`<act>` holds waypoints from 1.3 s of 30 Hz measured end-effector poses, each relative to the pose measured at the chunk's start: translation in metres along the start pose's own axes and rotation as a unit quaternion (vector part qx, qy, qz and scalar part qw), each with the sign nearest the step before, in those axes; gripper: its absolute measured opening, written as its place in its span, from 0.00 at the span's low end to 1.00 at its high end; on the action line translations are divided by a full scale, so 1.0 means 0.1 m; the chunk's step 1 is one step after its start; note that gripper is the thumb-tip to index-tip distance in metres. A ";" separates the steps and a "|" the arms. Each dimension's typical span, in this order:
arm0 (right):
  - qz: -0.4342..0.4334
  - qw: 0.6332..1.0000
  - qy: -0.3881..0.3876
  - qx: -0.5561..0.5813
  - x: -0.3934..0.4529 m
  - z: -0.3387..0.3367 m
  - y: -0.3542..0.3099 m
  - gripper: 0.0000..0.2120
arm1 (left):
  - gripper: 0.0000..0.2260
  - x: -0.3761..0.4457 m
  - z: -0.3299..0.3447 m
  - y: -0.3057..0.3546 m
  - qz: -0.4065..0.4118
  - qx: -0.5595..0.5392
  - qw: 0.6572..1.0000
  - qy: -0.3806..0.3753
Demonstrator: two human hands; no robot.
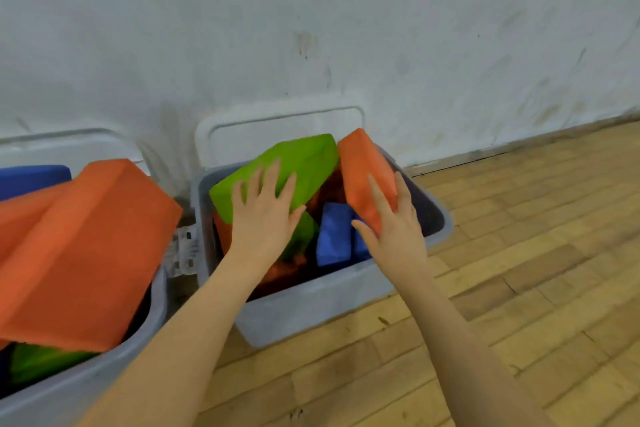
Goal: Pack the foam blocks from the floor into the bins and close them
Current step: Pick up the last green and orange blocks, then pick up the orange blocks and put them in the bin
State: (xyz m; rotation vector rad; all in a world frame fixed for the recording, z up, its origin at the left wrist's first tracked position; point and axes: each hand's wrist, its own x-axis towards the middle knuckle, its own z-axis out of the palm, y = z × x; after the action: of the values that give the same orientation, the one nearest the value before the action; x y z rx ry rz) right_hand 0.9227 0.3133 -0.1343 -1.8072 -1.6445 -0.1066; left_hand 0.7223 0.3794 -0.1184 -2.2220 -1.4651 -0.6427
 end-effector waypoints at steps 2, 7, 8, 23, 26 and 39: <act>0.083 0.994 -0.069 0.011 -0.05 0.15 0.06 0.33 | 0.30 -0.10 0.13 -0.01 -0.051 -0.060 0.996 -0.046; 0.097 0.975 -0.193 -0.060 -0.16 0.34 0.13 0.20 | 0.24 -0.28 0.38 0.01 -0.070 -0.114 0.982 -0.136; 0.100 0.975 -0.189 -0.060 -0.16 0.34 0.13 0.19 | 0.22 -0.31 0.39 0.00 -0.088 -0.115 0.978 -0.153; -0.076 0.982 -0.139 0.104 -1.17 -0.48 -0.75 0.15 | 0.16 -1.59 -1.23 0.19 -0.207 -0.167 0.963 -0.040; -0.132 0.965 -0.187 0.125 -1.60 -0.58 -0.99 0.15 | 0.16 -2.15 -1.63 0.24 -0.255 -0.153 0.954 -0.049; -0.244 0.898 -0.308 0.196 -3.38 -0.51 -2.31 0.13 | 0.15 -4.31 -2.70 -0.30 -0.440 -0.055 0.892 -0.085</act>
State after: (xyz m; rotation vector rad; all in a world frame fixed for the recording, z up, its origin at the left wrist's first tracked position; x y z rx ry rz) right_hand 0.6659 -0.0085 -0.1625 -1.1376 -2.3305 0.5961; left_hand 0.5041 -0.0798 -0.1445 -1.6116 -2.5986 -0.8059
